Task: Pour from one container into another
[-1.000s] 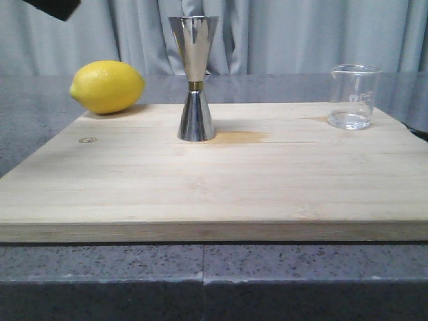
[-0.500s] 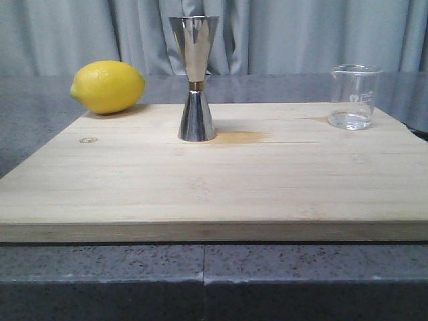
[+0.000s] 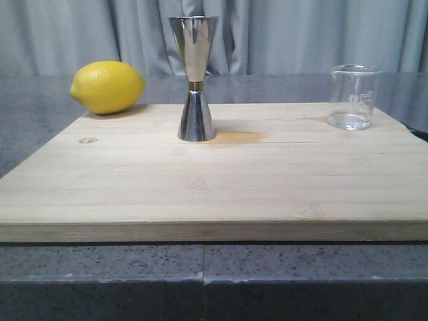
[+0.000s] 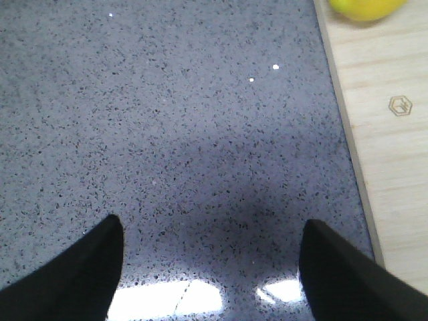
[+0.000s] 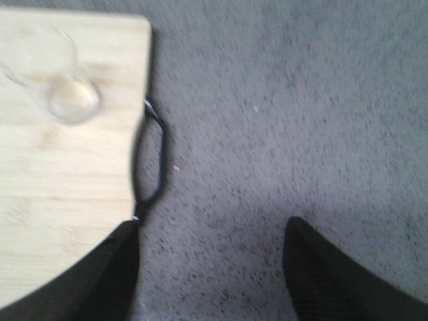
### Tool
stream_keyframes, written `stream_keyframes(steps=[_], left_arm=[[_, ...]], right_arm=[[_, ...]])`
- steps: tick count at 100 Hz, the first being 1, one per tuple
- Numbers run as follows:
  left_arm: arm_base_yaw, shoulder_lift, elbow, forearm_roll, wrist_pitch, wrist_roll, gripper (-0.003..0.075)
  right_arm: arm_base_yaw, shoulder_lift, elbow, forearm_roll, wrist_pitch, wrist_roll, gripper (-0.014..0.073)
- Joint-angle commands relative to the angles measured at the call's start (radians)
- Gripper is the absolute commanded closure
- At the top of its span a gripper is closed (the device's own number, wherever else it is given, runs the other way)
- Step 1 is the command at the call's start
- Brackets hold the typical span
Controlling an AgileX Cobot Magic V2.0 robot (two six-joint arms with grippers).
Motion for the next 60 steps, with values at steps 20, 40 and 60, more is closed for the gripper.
stream_keyframes(steps=[20,40,60], left_arm=[[0.001,-0.117,0.073,0.014,-0.277,-0.083,0.0289],[0.001,-0.122,0.078,0.016,-0.305,-0.083,0.0357],[0.001,-0.112,0.078,0.016,-0.305,-0.083,0.0542]], right_arm=[[-0.004,-0.171,0.012,0.015,-0.165,-0.005,0.0168],[-0.004,-0.187,0.02,0.011,-0.181,-0.005,0.017],[-0.004,-0.187,0.02,-0.006,-0.181,-0.005,0.038]])
